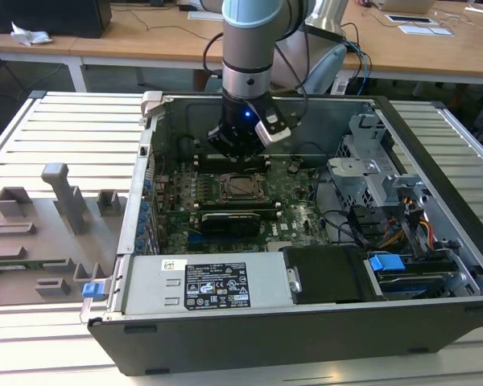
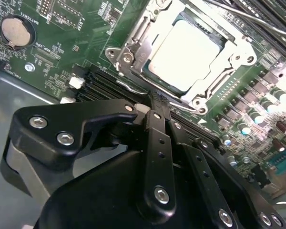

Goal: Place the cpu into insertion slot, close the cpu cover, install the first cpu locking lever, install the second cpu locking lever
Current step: 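Install the first cpu locking lever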

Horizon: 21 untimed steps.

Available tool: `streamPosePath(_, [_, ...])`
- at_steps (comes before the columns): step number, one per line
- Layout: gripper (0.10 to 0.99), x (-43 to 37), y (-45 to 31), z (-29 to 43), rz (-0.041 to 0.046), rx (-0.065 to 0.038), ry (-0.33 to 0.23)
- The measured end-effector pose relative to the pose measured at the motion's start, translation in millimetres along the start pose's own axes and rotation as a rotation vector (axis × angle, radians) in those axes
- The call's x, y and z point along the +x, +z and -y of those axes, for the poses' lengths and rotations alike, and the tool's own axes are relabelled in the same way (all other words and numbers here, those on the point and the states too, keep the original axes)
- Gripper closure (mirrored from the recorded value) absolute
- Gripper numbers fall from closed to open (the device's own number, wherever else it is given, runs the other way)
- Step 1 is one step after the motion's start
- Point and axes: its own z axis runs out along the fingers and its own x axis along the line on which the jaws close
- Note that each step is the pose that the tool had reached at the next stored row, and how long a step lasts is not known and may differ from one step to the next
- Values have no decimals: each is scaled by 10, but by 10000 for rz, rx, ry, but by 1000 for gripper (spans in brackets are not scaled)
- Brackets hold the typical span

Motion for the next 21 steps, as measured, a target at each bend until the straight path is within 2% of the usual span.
streamPosePath(4, [980,-73,35,6,-30,-4,1])
streamPosePath(12, [980,-127,59,53,-43,-3,10])
streamPosePath(21, [980,-207,79,25,-47,-6,9])
